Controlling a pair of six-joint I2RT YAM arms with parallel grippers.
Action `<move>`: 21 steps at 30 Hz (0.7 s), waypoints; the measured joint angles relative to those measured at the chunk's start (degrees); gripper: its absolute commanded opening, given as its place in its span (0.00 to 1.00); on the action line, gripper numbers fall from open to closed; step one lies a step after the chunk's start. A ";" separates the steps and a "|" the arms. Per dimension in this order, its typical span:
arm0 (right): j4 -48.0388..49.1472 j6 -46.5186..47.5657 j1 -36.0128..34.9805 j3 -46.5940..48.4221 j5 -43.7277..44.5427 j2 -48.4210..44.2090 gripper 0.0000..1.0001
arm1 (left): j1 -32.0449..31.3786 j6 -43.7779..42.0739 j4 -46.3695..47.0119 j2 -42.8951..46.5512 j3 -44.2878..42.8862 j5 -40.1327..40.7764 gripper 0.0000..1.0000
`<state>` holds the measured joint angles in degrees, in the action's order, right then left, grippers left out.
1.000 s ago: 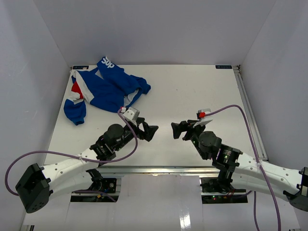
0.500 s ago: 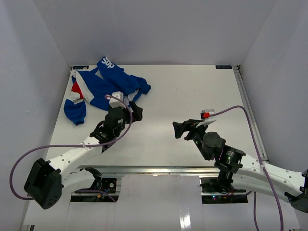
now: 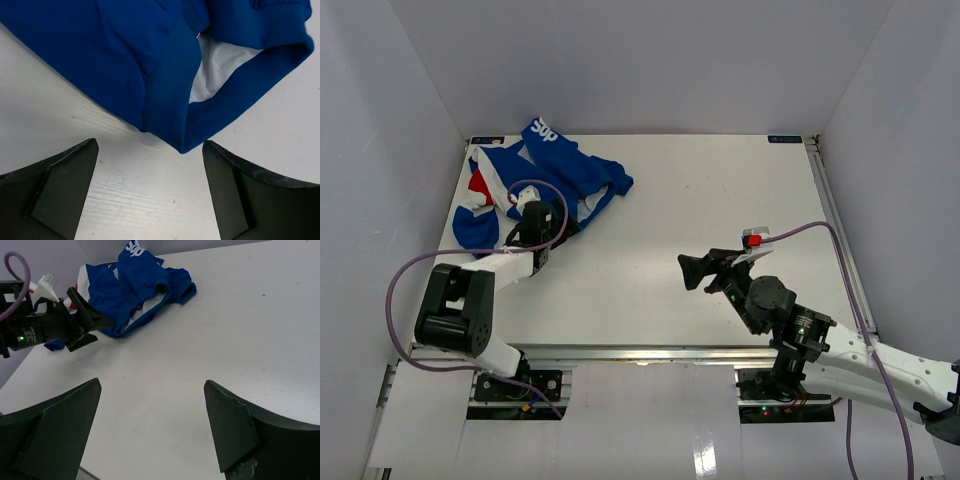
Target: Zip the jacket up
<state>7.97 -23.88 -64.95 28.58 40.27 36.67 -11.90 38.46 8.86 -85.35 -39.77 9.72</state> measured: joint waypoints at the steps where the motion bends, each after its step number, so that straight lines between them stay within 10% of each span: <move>1: 0.03 -0.04 0.00 0.00 -0.09 -0.19 0.90 | 0.01 -0.03 0.90 -1.51 -0.20 -0.52 0.93; 6: 0.08 -0.13 0.00 -0.01 -0.20 -0.66 0.90 | 0.02 -0.80 4.29 -11.11 -4.64 -5.76 0.60; 9: 0.18 -0.15 0.00 -0.24 -0.20 -0.68 0.90 | 0.10 -1.13 4.79 -13.04 -6.33 -8.79 0.14; 19: 0.48 -0.11 -0.02 -0.31 -1.08 -0.29 0.90 | 0.11 1.41 7.25 14.40 16.07 -8.32 0.00; 20: 0.50 0.03 -0.02 -0.31 -1.21 -0.31 0.90 | 0.02 1.80 7.49 18.09 18.15 -8.92 0.05; 21: 0.54 0.24 -0.02 -0.31 -1.34 -0.31 0.90 | -0.10 2.28 7.85 21.37 20.21 -9.55 0.31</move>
<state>8.51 -23.64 -64.97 28.27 38.93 36.36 -12.00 40.74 16.71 -63.98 -19.55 0.17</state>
